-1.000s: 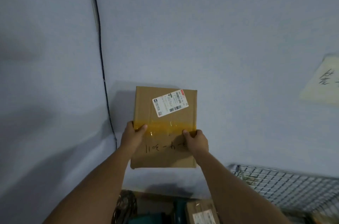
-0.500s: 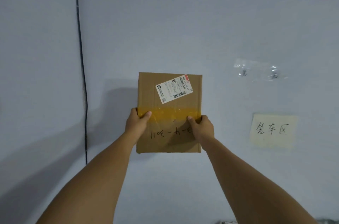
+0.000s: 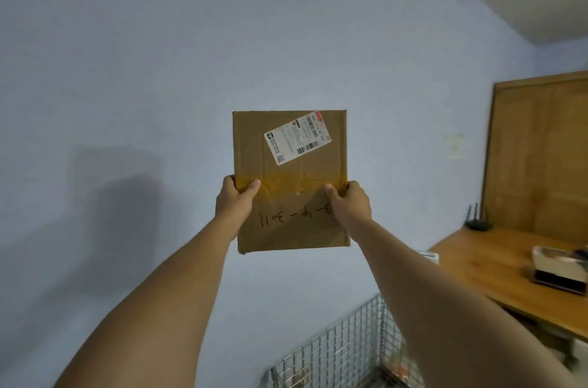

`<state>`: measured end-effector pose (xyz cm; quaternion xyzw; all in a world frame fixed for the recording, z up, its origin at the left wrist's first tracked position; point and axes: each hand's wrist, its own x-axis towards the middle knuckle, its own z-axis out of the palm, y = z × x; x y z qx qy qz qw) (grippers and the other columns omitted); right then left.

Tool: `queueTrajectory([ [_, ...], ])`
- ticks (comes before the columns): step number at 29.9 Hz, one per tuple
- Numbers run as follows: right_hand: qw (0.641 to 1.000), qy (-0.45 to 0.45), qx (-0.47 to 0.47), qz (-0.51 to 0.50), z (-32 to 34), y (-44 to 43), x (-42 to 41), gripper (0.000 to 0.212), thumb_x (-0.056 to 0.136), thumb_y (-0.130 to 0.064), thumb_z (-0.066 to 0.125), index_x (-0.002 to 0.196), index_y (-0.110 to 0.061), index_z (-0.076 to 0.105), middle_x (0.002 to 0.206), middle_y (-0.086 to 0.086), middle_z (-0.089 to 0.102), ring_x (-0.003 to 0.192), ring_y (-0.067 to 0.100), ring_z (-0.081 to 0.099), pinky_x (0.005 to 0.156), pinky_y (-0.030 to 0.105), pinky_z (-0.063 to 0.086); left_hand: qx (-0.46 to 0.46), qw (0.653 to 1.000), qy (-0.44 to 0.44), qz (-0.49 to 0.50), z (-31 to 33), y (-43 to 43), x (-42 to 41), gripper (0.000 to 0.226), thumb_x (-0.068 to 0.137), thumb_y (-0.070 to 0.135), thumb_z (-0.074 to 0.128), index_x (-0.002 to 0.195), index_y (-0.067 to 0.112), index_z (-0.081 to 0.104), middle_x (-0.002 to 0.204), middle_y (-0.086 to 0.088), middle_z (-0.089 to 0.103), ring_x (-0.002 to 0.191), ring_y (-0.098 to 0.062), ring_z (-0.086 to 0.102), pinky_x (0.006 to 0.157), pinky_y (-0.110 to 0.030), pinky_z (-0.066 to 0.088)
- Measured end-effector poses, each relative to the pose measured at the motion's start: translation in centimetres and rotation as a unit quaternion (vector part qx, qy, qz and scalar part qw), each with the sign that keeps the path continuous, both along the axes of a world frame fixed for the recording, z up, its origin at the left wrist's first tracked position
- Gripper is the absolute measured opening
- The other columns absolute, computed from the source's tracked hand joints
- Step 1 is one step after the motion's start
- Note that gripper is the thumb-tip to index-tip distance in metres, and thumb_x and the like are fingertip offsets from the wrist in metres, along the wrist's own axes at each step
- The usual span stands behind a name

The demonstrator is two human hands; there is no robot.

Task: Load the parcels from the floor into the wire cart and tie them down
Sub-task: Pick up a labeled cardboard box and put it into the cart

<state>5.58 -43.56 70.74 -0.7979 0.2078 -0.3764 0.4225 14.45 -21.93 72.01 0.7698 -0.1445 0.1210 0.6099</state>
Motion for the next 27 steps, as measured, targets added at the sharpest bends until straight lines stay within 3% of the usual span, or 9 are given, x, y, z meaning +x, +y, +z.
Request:
queueTrajectory([
  [5, 0.991, 0.004, -0.002, -0.134, 0.0, -10.0, -11.3, 0.043, 0.1, -0.052, 0.057, 0.121, -0.015, 0.052, 0.112, 0.004, 0.062, 0.102, 0.024, 0.062, 0.093, 0.047, 0.057, 0.006, 0.99, -0.007, -0.143, 0.3, -13.2, -5.7, 0.049, 0.101, 0.052, 0.057, 0.139, 0.023, 0.045, 0.135, -0.002, 0.058, 0.124, -0.03, 0.058, 0.106, -0.052, 0.049],
  [7, 0.982, 0.01, -0.001, -0.186, 0.1, -13.6, -16.4, 0.042, 0.1, -0.051, 0.058, 0.12, -0.015, 0.051, 0.111, 0.003, 0.06, 0.1, 0.023, 0.06, 0.091, 0.044, 0.056, -0.002, 0.979, -0.008, -0.202, 0.2, -18.5, -8.7, 0.05, 0.101, 0.05, 0.057, 0.141, 0.023, 0.044, 0.136, -0.001, 0.059, 0.125, -0.031, 0.058, 0.106, -0.052, 0.048],
  [10, 0.963, 0.013, -0.006, -0.27, -0.1, -18.9, -24.0, 0.045, 0.1, -0.049, 0.058, 0.123, -0.011, 0.053, 0.112, 0.004, 0.057, 0.099, 0.023, 0.056, 0.084, 0.038, 0.05, -0.006, 0.957, -0.006, -0.291, -0.2, -26.3, -13.5, 0.05, 0.101, 0.05, 0.059, 0.141, 0.023, 0.045, 0.134, 0.0, 0.06, 0.122, -0.03, 0.06, 0.106, -0.052, 0.051],
  [15, 0.925, 0.004, -0.005, -0.381, -0.1, -27.2, -34.7, 0.052, 0.095, -0.056, 0.06, 0.122, -0.012, 0.058, 0.117, 0.007, 0.065, 0.107, 0.029, 0.063, 0.088, 0.039, 0.052, -0.029, 0.908, 0.002, -0.418, -0.6, -39.1, -21.4, 0.046, 0.1, 0.049, 0.06, 0.137, 0.025, 0.047, 0.129, 0.001, 0.063, 0.113, -0.025, 0.063, 0.098, -0.048, 0.056],
  [20, 0.898, 0.003, 0.0, -0.439, 0.2, -35.0, -42.9, 0.045, 0.099, -0.051, 0.059, 0.122, -0.012, 0.056, 0.116, 0.007, 0.065, 0.106, 0.03, 0.063, 0.091, 0.044, 0.053, -0.048, 0.867, -0.001, -0.496, -0.3, -50.2, -28.4, 0.044, 0.1, 0.046, 0.061, 0.137, 0.024, 0.048, 0.124, 0.001, 0.065, 0.112, -0.027, 0.065, 0.098, -0.053, 0.056],
  [27, 0.876, 0.013, -0.017, -0.482, 1.6, -44.3, -48.6, 0.049, 0.098, -0.054, 0.059, 0.117, -0.009, 0.058, 0.117, 0.014, 0.066, 0.113, 0.036, 0.061, 0.093, 0.048, 0.054, -0.062, 0.838, 0.019, -0.542, 0.7, -61.2, -33.7, 0.051, 0.102, 0.045, 0.059, 0.146, 0.022, 0.044, 0.127, 0.002, 0.062, 0.112, -0.023, 0.063, 0.094, -0.047, 0.054],
])
